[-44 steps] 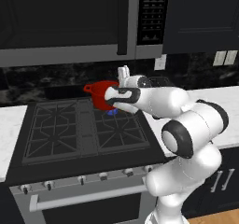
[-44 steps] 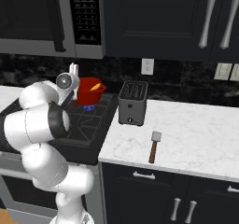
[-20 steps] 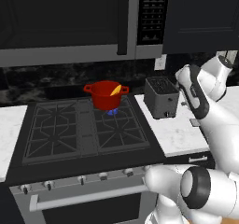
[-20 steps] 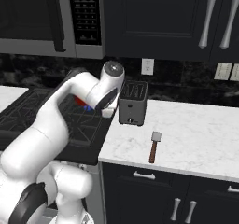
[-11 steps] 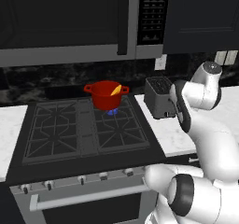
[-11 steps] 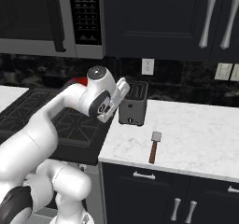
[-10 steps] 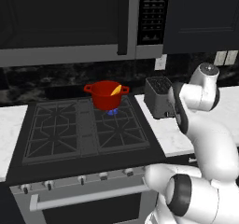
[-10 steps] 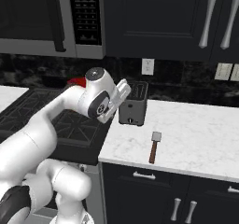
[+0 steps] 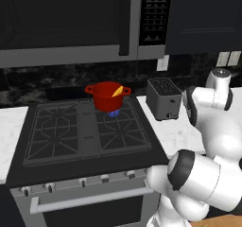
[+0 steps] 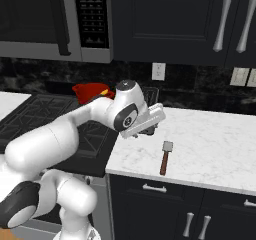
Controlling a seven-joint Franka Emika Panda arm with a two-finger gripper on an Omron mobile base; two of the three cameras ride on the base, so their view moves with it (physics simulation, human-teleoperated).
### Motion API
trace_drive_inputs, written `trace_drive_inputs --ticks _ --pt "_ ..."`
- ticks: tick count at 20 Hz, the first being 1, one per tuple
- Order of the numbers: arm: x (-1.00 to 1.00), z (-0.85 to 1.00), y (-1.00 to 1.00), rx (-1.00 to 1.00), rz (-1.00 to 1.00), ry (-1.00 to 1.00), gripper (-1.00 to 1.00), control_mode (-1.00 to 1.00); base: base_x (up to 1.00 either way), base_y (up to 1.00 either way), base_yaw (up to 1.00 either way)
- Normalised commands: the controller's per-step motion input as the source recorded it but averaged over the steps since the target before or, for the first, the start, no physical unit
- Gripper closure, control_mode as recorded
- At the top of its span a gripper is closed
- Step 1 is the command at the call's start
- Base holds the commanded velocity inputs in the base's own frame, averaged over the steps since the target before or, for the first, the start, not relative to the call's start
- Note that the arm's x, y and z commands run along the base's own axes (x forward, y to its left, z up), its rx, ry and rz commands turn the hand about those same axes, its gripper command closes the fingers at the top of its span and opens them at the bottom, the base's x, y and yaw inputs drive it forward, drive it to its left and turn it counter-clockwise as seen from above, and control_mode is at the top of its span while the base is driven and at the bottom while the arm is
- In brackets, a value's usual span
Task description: Put the corn and carrot in the pot. Retrieve the spatula and lightly stir the vegetables in the pot.
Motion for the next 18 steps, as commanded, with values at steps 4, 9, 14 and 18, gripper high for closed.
trace_drive_inputs --ticks 4,9,14,18 --pt "-0.28 -0.26 -0.4 0.27 -0.28 0.04 -1.0 -1.0 0.0 0.0 0.0" --pt "-0.36 -0.46 -0.11 0.17 -0.27 0.0 -1.0 -1.0 0.0 0.0 0.0" --pt "-0.26 -0.62 0.0 0.07 -0.29 0.0 -1.0 -1.0 0.0 0.0 0.0" --pt "0.0 -0.56 0.0 0.0 -0.26 0.0 -1.0 -1.0 0.0 0.0 0.0"
